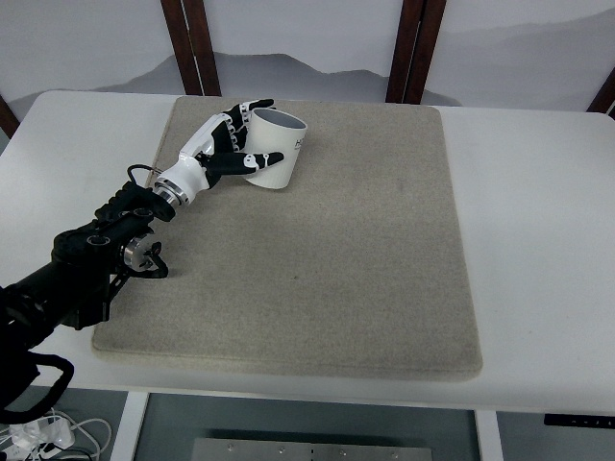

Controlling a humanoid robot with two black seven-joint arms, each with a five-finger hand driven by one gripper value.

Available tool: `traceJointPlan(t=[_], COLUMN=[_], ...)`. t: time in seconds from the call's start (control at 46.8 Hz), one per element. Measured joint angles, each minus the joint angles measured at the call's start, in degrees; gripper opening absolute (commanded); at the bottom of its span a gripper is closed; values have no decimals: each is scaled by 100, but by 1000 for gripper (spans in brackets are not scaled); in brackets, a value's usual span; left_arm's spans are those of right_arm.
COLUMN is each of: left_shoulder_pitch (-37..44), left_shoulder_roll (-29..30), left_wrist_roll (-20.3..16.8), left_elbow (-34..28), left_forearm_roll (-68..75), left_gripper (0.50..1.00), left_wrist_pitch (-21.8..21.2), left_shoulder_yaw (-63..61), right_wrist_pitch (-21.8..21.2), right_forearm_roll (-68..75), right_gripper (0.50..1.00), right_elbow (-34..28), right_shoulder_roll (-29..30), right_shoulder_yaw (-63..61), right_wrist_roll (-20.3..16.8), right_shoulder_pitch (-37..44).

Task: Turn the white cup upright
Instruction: 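Lower the upright cup onto the mat with the left hand, then open the left hand fingers and release the cup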

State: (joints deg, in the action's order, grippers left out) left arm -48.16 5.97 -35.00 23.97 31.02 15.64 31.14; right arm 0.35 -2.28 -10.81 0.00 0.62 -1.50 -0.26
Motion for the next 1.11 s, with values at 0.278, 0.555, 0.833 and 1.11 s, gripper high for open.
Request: traceJointPlan(t=[0.278,0.555,0.833,1.11], left_shoulder_pitch=[-5,-82,-156,-107], left_shoulder_roll=[13,116,227,240], left_wrist_roll=[0,0,0,0], left_elbow=[36,41,41,45], left_forearm_roll=[-8,-16,-41,-35], left_gripper=[996,996,996,996], left_wrist_pitch=[24,180,336,344], left_shoulder_yaw=[15,16,26,22], right_wrist_pitch=[0,0,0,0], right_forearm_roll=[0,0,0,0], right_gripper=[952,952,952,952], right_elbow=[0,0,0,0], right_shoulder_roll=[0,0,0,0], right_shoulder_yaw=[0,0,0,0], right_wrist_roll=[0,0,0,0], right_shoulder_pitch=[0,0,0,0])
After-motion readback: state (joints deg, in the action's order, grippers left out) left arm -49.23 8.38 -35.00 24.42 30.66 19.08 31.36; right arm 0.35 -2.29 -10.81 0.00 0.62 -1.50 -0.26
